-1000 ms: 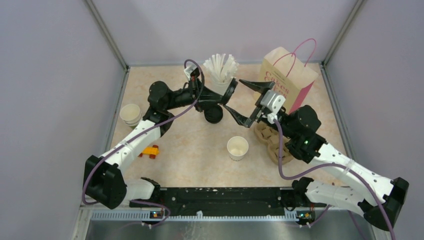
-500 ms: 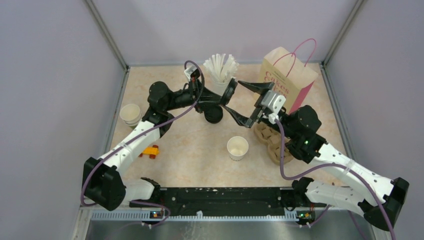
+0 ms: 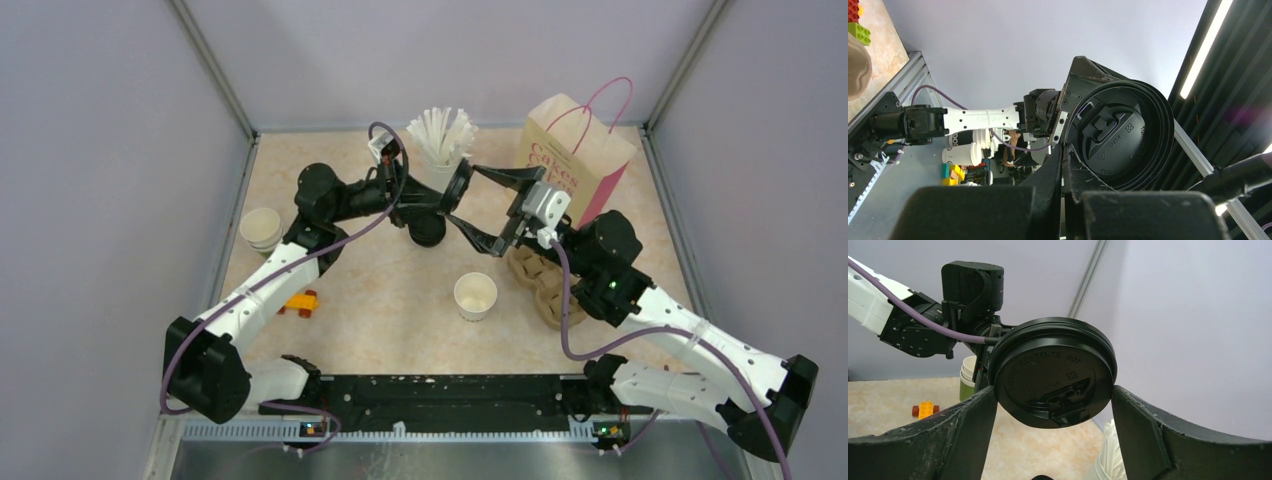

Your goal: Pack the takeout coffee

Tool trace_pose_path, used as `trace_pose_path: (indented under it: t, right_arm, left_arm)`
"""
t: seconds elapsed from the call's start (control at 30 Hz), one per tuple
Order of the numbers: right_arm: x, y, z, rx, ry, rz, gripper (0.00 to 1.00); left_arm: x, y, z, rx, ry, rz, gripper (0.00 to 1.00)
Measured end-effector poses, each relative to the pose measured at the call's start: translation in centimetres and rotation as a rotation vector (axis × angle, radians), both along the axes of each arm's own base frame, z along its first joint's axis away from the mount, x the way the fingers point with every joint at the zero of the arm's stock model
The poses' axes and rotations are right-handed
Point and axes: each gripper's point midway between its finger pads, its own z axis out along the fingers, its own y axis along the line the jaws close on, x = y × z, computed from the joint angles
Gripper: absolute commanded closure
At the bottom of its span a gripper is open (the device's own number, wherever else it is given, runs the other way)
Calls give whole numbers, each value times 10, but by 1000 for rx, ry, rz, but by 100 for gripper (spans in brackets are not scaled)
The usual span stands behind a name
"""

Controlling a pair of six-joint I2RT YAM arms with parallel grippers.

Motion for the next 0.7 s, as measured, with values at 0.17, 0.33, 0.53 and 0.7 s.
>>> trace_pose_path:
  t: [0.17,0.33,0.53,0.7]
  right_arm:
    - [0,0,-1,0,4,0,19]
    - [7,-6,-1,31,61,-41,20]
    - [11,-29,-20,54,279,-124,25]
    - [6,-48,-46,44,567,-191,26]
  left_arm:
    - [-1,0,-1,4,-7,1,69]
    - [-4,1,-5,32,-11,8,39]
    - [-2,6,-22,143,-24,81,1]
    - [22,18,-37,362,-96,245,1]
